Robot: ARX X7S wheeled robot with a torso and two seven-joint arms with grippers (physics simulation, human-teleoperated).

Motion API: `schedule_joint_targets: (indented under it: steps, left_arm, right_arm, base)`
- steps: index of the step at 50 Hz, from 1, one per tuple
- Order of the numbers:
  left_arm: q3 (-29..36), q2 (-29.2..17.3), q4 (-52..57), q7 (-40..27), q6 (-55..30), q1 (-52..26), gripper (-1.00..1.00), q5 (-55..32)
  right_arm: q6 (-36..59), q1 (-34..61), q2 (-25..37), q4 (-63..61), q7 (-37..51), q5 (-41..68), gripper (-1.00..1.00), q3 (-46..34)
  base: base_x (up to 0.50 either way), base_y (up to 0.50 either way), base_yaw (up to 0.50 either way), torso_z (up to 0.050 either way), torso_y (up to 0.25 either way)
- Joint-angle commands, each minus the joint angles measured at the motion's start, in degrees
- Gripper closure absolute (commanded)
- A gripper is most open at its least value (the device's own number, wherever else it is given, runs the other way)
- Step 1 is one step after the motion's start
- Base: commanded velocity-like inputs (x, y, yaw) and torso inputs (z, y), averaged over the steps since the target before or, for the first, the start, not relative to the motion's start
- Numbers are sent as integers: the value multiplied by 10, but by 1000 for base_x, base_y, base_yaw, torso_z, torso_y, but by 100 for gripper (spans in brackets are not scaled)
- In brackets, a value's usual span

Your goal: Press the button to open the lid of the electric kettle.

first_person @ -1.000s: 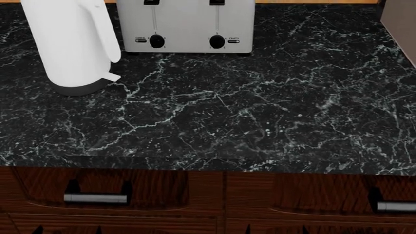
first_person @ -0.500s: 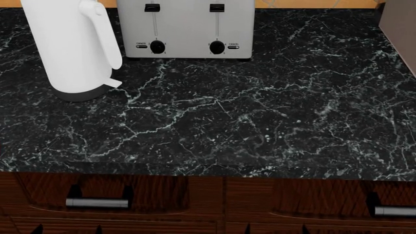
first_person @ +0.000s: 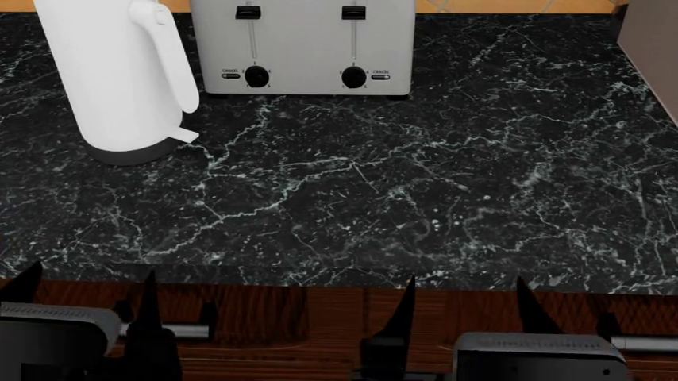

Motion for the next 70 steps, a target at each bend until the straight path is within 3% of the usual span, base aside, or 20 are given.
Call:
schedule_joint_targets:
  steps: [1,3,8,9,13,17,24,30,35,49,70]
  left_arm:
    - [-15,22,174,13,-287,-129,-100,-44]
    - [-27,33,182,15,-330,-141,-100,-54]
    - [25,-12,199,-9,-356,-151,-100,-47]
    - [-19,8,204,1,-358,-149,-100,-56]
    - [-74,15,204,-13,-365,-147,-100,-124]
    - [-79,8,204,-27,-372,-144,-100,-135]
    - [-136,-7,204,-152,-403,-177,-100,-327]
    - [-170,-14,201,-204,-419,-191,-100,-400]
    - [-173,-24,192,-258,-419,-205,-100,-472]
    - [-158,-48,174,-344,-416,-226,-100,-568]
    - [-135,-72,156,-431,-396,-248,-100,-662]
  right_arm:
    - [181,34,3,-158,-3,29,-100,8]
    - [190,35,3,-162,-3,33,-100,10]
    - [231,39,6,-179,2,40,-100,18]
    - [232,41,6,-176,2,41,-100,21]
    - [229,37,-1,-160,3,47,-100,27]
    - [273,51,-5,-190,11,55,-100,20]
    - [269,48,6,-196,13,53,-100,11]
    - [269,49,9,-207,11,61,-100,27]
    - [266,49,10,-205,13,63,-100,22]
    - [283,59,15,-217,21,68,-100,7]
    - [259,51,22,-202,25,73,-100,-5]
  base:
    - [0,0,0,0,0]
    - [0,0,0,0,0]
    - [0,0,0,0,0]
    - [0,0,0,0,0]
    - [0,0,0,0,0]
    - [0,0,0,0,0]
    - [0,0,0,0,0]
    - [156,0,0,0,0]
    - [288,0,0,0,0]
    - [326,0,0,0,0]
    - [334,0,0,0,0]
